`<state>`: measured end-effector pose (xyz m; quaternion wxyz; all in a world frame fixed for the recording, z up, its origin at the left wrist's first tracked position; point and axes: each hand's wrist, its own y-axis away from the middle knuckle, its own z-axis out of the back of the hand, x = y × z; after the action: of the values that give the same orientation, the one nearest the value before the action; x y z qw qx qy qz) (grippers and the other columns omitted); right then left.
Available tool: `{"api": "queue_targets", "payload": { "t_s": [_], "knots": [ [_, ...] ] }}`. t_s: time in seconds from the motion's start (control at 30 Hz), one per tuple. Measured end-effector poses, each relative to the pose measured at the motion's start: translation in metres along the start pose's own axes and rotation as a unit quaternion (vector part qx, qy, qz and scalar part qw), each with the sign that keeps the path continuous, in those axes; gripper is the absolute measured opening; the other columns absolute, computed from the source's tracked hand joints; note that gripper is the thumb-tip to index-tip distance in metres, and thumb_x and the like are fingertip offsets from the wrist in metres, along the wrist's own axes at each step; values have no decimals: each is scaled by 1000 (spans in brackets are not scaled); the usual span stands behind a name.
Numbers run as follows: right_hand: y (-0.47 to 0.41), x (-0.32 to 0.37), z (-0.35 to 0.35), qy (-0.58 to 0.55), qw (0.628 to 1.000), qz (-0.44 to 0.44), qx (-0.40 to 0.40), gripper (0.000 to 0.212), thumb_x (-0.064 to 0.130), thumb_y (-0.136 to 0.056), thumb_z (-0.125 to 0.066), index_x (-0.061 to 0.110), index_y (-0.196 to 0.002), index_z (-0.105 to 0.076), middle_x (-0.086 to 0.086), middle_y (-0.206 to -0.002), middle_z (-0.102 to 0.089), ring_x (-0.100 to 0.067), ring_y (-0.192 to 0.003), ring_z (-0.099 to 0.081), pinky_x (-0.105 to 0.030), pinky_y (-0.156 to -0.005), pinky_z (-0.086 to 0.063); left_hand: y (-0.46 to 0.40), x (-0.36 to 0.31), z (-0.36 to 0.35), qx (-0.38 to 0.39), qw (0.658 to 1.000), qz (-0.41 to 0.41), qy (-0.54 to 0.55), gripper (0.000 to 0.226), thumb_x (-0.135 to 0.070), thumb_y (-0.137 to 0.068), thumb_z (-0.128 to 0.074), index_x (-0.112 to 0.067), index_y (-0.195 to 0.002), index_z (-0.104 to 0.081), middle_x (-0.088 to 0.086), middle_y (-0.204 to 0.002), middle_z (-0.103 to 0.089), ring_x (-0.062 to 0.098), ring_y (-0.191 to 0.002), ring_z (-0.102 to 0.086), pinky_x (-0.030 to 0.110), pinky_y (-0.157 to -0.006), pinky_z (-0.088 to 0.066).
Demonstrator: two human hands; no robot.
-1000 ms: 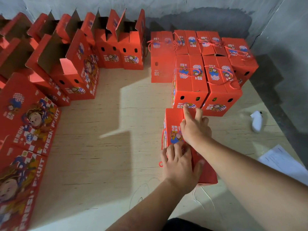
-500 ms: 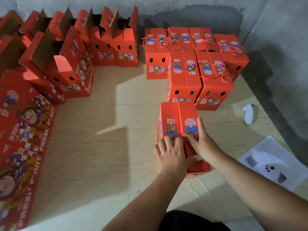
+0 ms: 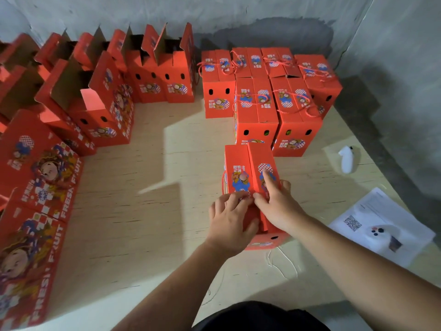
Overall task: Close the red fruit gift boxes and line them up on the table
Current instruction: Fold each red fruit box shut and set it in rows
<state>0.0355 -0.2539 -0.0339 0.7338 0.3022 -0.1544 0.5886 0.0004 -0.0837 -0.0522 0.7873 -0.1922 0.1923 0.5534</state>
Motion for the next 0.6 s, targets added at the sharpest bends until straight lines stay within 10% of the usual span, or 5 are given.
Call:
{"api": "queue_targets", "payload": {
  "t_s": [0.37, 0.6],
  "knots": [
    [-7, 34, -5, 235, 970, -58, 2, 75, 39, -100, -50, 43, -157, -1, -14, -153, -12, -43, -108, -55, -40, -76, -40, -14, 17, 14, 48, 988, -56, -136, 75, -73, -85, -35, -38, -151, -41, -9, -139, -45, 30, -116, -43, 45, -106, -29],
    [5, 25, -13, 194, 980, -31, -23, 71, 46, -102, -39, 47, -156, 7, -9, -163, 8, -42, -131, -36, -50, -89, -46, -12, 30, 20, 44, 994, -52, 82, 75, -54, -84, -52, -29, -154, -38, -5, -149, -35, 24, -128, -30, 39, -112, -26]
  ]
}}
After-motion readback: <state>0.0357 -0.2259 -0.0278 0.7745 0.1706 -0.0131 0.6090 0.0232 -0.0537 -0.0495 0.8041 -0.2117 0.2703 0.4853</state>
